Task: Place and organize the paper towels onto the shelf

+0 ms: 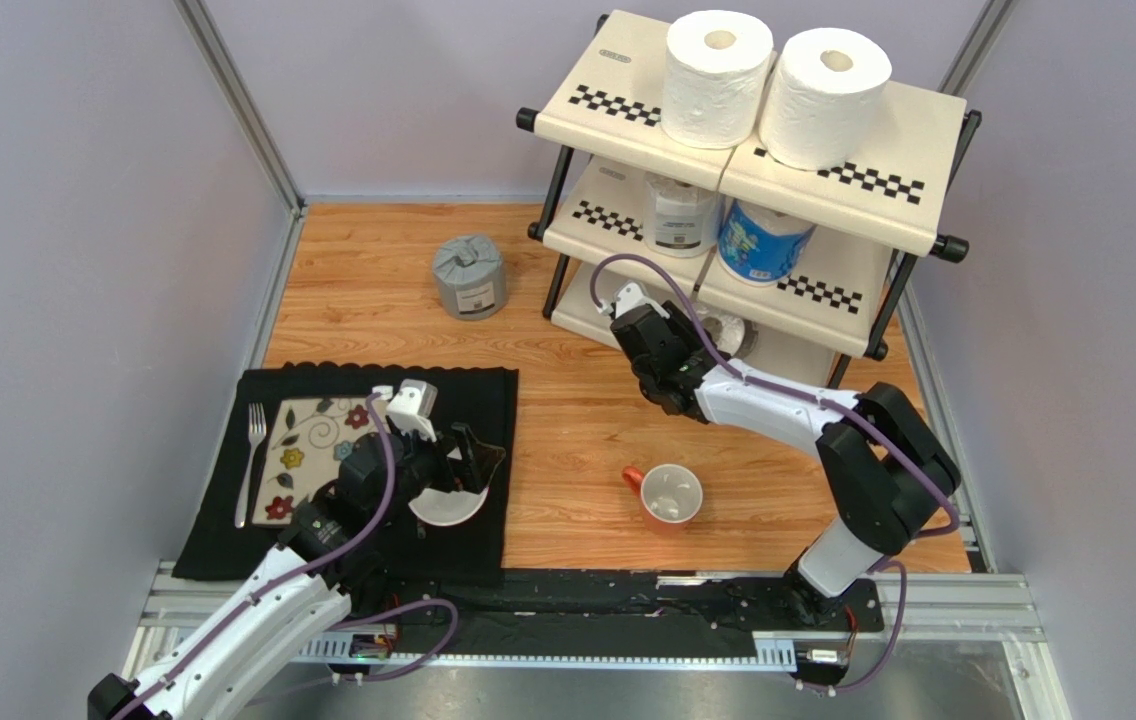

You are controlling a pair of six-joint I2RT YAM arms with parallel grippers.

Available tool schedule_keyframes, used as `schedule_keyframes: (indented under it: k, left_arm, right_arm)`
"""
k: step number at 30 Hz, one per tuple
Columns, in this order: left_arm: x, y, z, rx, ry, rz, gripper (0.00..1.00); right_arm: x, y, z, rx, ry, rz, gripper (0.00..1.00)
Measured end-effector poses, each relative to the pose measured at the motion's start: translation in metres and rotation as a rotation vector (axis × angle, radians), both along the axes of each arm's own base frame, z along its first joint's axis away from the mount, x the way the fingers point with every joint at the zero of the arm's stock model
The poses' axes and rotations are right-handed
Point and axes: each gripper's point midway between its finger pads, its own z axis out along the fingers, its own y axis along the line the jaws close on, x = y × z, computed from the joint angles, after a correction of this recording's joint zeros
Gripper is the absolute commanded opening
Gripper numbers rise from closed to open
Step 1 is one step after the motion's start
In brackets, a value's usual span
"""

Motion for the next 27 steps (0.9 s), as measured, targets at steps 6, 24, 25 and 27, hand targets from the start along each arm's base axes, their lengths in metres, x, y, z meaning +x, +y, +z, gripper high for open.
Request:
schedule_keyframes:
  k: [6, 24, 25, 27]
  left_arm:
    - [0.0, 0.0001, 0.0, 0.0, 0.0, 0.0, 0.99]
    - [-0.0005, 0.0003, -0.0033, -0.001, 0.006, 0.003, 0.99]
    - [-0.0005, 0.0003, -0.0033, -0.001, 0.006, 0.003, 0.99]
    - [-0.0005, 0.0002, -0.0032, -0.003, 0.008, 0.004, 0.99]
  right_arm:
    - [0.0027, 0.0034, -0.0013, 0.015, -0.006, 0.006, 0.41]
    - [0.0077, 0.0017, -0.0049, 0.032, -0.011, -0.008, 0.61]
    - [0.0077, 0.0017, -0.0048, 0.032, -0.011, -0.008, 0.61]
    - [0.0076, 0.0015, -0.0048, 0.031, -0.011, -0.008, 0.62]
